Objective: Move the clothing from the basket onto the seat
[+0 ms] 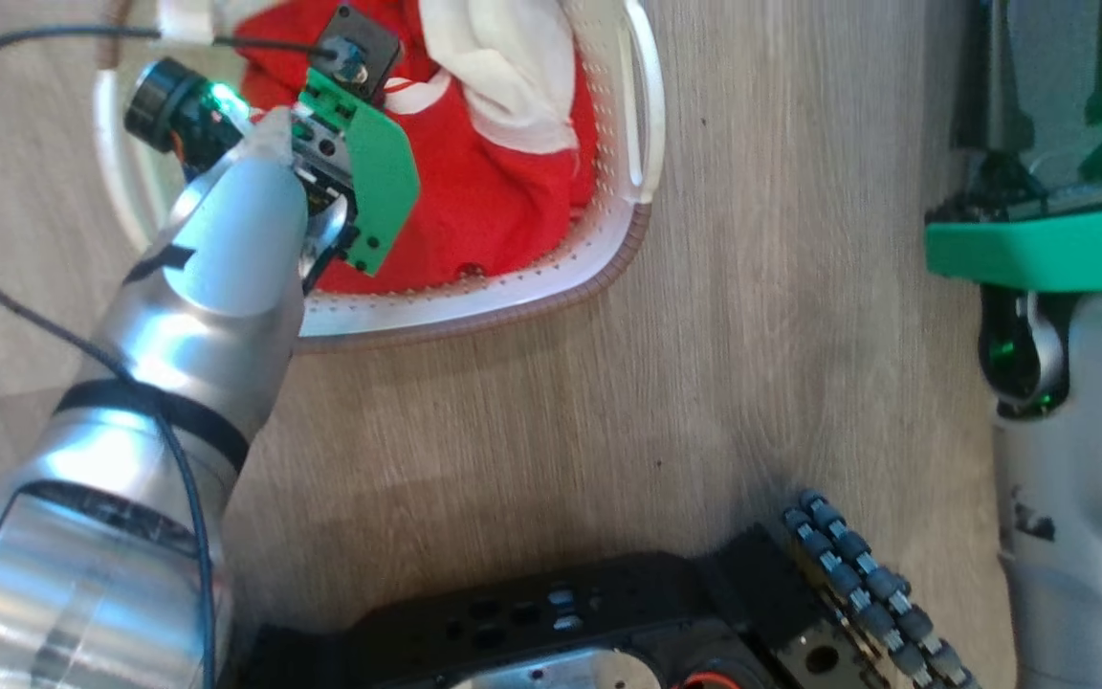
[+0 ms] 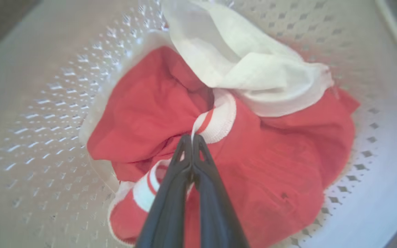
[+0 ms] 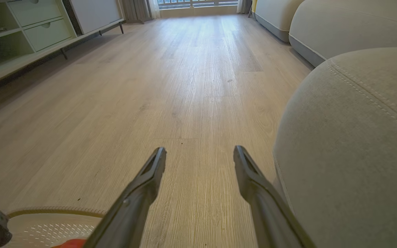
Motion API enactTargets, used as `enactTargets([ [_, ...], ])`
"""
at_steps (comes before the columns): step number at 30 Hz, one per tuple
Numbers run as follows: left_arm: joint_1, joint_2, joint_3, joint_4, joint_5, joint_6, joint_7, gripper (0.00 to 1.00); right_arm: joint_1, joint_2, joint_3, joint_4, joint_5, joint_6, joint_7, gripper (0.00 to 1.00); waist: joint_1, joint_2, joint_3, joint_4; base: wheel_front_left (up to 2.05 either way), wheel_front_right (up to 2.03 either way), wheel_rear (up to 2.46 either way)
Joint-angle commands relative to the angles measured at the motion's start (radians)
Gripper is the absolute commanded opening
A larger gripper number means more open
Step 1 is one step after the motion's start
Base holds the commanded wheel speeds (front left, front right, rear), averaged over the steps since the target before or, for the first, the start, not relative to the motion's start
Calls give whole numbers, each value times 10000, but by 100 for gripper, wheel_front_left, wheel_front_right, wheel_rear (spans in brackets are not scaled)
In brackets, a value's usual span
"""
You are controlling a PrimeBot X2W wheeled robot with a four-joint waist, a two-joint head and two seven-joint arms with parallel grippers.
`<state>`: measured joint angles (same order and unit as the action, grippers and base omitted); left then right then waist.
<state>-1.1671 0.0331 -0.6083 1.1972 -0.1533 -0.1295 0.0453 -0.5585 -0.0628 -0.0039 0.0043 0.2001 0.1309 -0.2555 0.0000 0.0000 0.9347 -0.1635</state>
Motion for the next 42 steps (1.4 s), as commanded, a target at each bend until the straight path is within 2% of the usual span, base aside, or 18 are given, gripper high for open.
enactTargets([
  [1,435,175,221,-271,-223,-9,-271,0,559,126,65,-228,-71,-2,-63,100,0,0,-545,324,0,0,0],
  [10,1763,186,1107,-882,-1546,25,-2267,0,1529,126,-348,109,-170,-2,-63,100,0,0,-2938,950,0,0,0],
  [17,2876,311,1760,-1872,-2321,26,-2938,0,2262,126,-600,342,-364,-2,-63,100,0,0,-4508,1202,0,0,0],
  [23,4241,512,2250,-3707,-2800,26,-3059,0,2886,126,-731,551,-488,-2,-63,100,0,0,-5726,1331,0,0,0],
  [30,5866,880,2761,-6277,-2910,523,-3068,0,3436,126,-848,749,-657,-2,-63,100,0,0,-6814,1517,0,0,0],
  [42,7413,1676,3235,-8353,-3169,1313,-2382,0,4124,10,-693,1238,-1017,-2,-63,100,0,0,-8114,1597,0,0,0],
])
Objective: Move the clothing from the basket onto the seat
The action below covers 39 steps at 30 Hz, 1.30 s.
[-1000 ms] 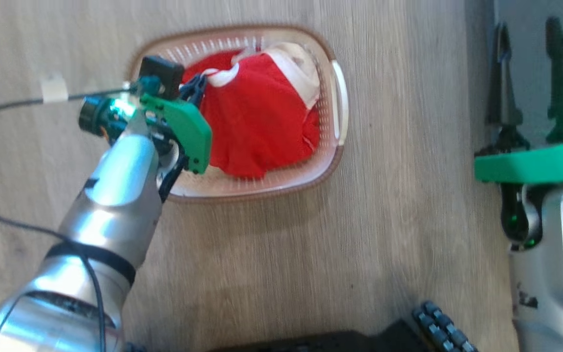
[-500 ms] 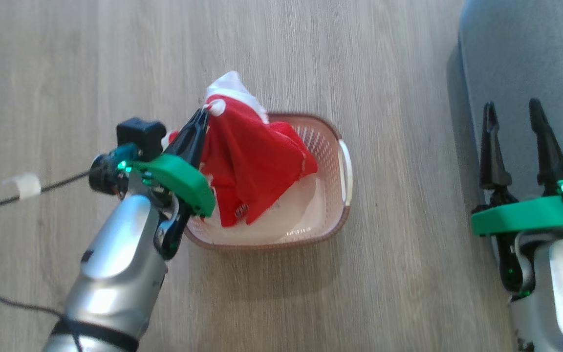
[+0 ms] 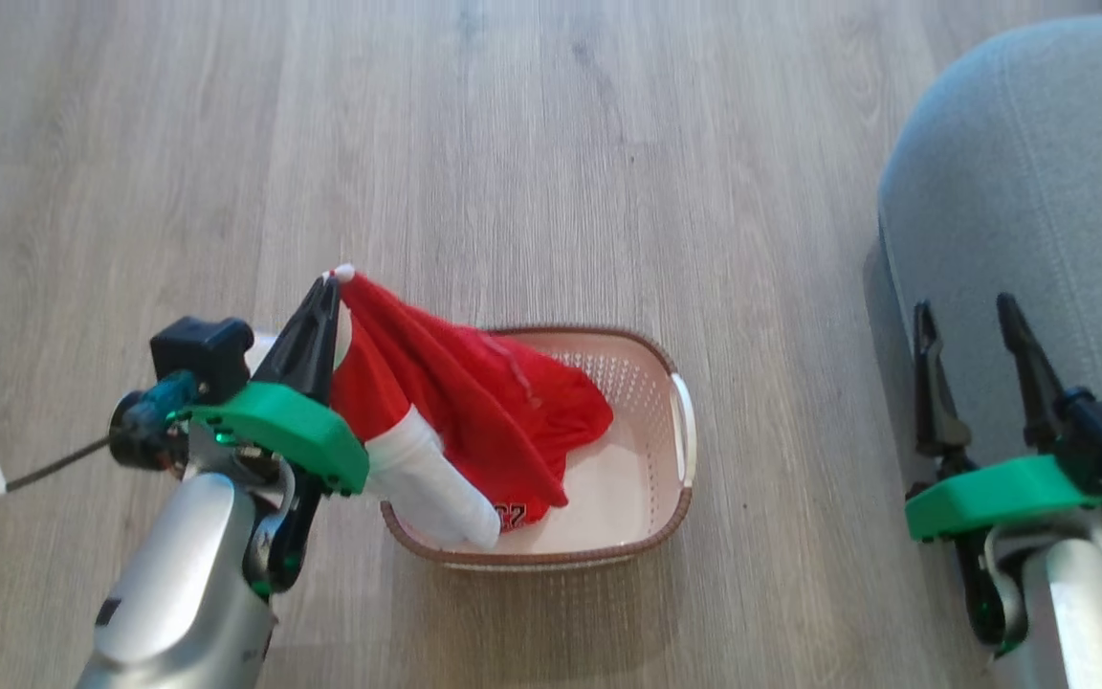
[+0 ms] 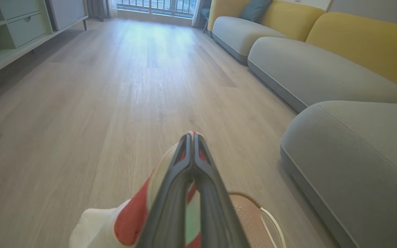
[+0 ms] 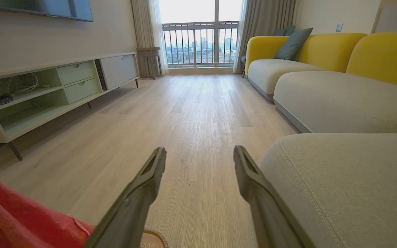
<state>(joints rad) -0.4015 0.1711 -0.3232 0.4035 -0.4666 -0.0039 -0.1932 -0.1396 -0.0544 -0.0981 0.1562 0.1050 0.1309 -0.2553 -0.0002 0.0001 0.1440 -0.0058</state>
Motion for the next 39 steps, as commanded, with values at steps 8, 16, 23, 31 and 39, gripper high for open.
enactTargets([
  [8,452,609,563,-1510,-109,524,410,0,274,-125,283,-174,-44,-2,-65,100,2,-1,-660,-17,0,0,0],
  [16,724,848,701,-2179,-148,836,703,0,287,-148,305,-145,-82,-2,-65,100,2,-1,-712,-13,0,0,0],
  [23,786,862,620,-2328,-157,913,789,0,224,-148,373,-110,-106,-2,-65,100,2,-1,-668,29,0,0,0],
  [31,801,914,539,-2341,-151,955,833,0,207,-156,431,-93,-111,-2,-65,100,2,-1,-664,59,0,0,0],
  [39,807,935,496,-2346,-190,976,834,0,167,-188,434,-99,-134,-2,-65,100,2,-1,-650,88,0,0,0],
])
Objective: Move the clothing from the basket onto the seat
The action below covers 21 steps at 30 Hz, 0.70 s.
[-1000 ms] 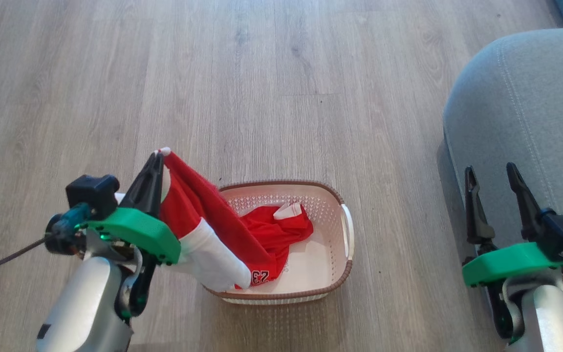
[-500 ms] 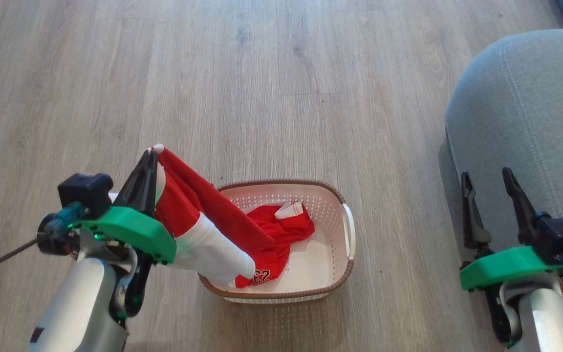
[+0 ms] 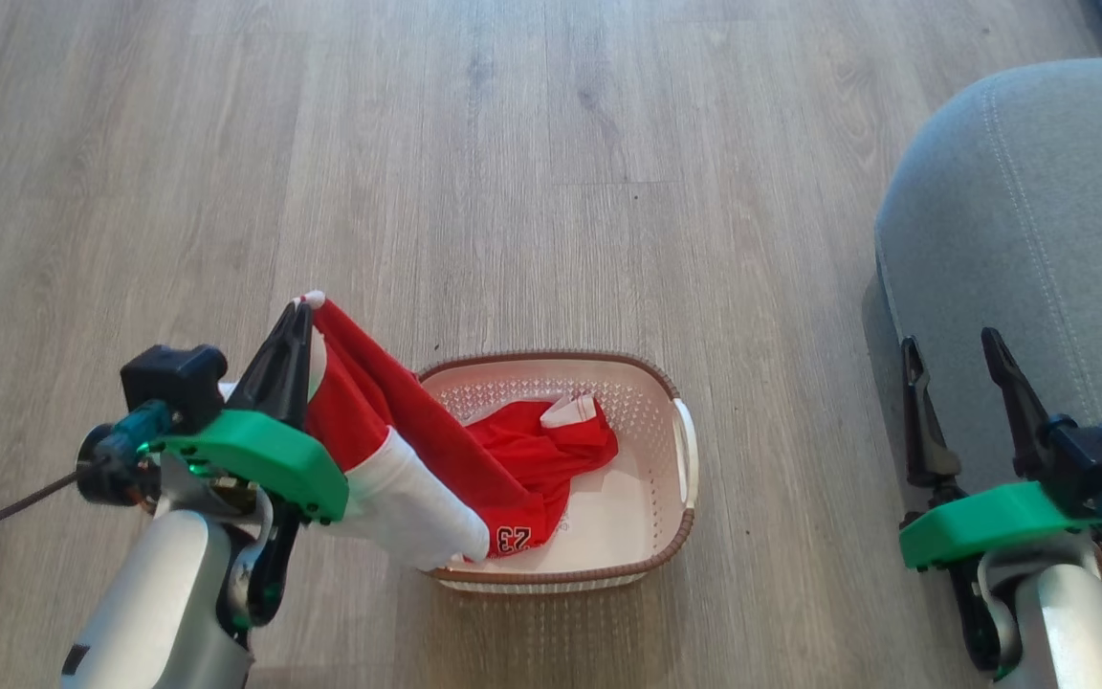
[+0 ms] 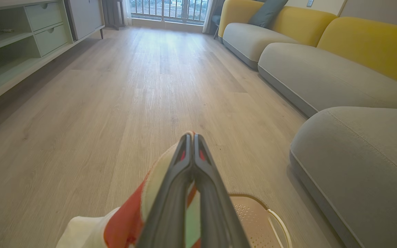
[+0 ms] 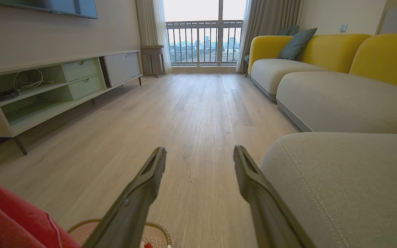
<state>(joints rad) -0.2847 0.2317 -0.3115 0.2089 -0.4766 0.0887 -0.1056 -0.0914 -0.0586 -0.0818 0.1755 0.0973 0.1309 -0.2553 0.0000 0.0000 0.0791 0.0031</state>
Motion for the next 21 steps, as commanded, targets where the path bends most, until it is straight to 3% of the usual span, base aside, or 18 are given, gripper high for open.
enactTargets([
  [1,-361,332,375,-390,-98,51,-44,0,-325,-153,278,-293,-60,-2,-65,100,0,0,-2,0,0,0,0],
  [15,-490,294,179,-336,-156,6,-39,0,-471,-272,623,-302,-34,-2,-65,100,0,0,-24,62,0,0,0],
  [21,-762,89,-502,-659,4,-288,280,0,-1052,-902,3617,20,912,-2,-65,100,0,0,-93,132,0,0,0],
])
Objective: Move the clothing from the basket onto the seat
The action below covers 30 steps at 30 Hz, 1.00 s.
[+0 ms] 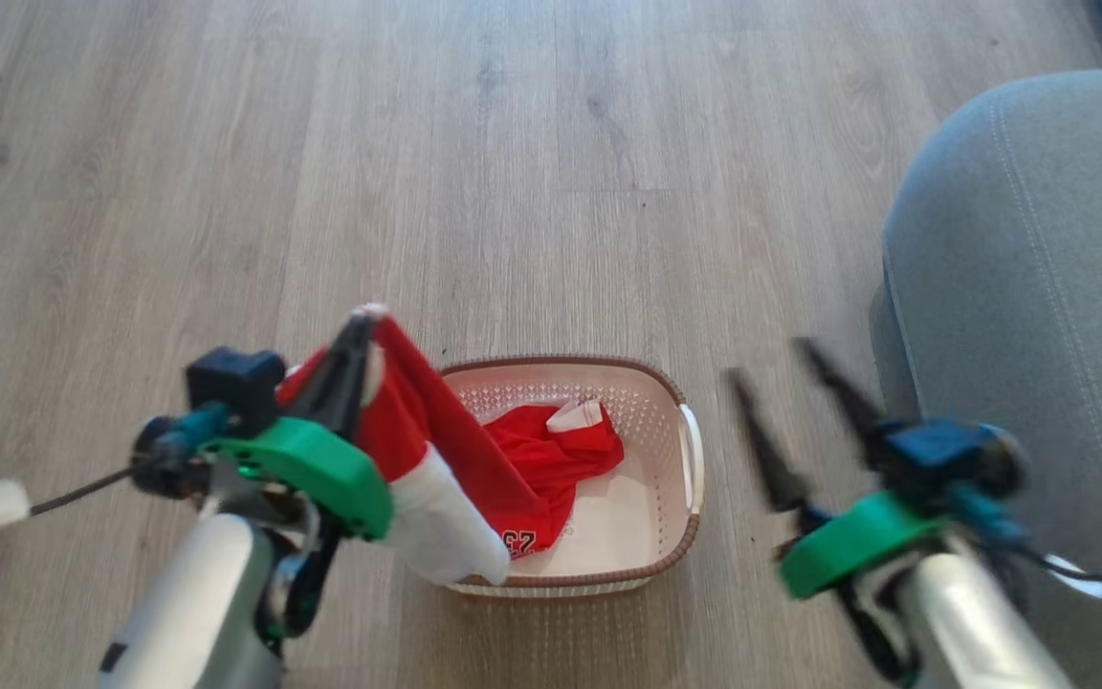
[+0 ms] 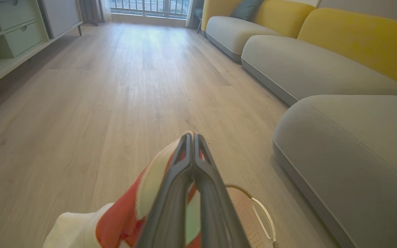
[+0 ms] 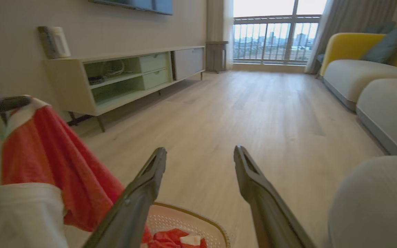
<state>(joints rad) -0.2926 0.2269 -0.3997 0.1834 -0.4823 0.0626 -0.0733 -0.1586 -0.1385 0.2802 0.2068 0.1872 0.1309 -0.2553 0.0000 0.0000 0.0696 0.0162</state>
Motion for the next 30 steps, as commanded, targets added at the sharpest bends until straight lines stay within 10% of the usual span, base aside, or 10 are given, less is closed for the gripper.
enactTargets([
  [1,-729,78,225,-477,99,-87,35,0,-550,-259,535,-215,223,-2,-65,100,0,0,7,20,0,0,0],
  [13,-995,-516,-1618,-1654,54,-1239,919,0,-2854,-1704,5035,459,2567,-2,-65,100,0,0,79,340,0,0,0],
  [23,-933,-385,-2516,-2673,-525,-1731,1429,0,-3780,-2379,6262,684,3416,-2,-65,100,0,0,52,441,0,0,0],
  [24,-919,-381,-2550,-2750,-600,-1746,1440,0,-3820,-2405,6347,711,3558,-2,-65,93,0,0,48,444,0,0,0],
  [25,-910,-361,-2565,-2802,-640,-1753,1454,0,-3847,-2426,6432,719,3719,-2,-65,36,0,0,45,444,0,0,0],
  [26,-902,-336,-2574,-2838,-656,-1756,1463,0,-3874,-2455,6537,694,3869,-2,-65,0,0,0,44,439,0,0,0],
  [30,-841,-258,-2482,-2848,-682,-1693,1364,0,-3952,-2591,6615,602,4302,-2,-65,0,0,0,58,346,0,0,0],
])
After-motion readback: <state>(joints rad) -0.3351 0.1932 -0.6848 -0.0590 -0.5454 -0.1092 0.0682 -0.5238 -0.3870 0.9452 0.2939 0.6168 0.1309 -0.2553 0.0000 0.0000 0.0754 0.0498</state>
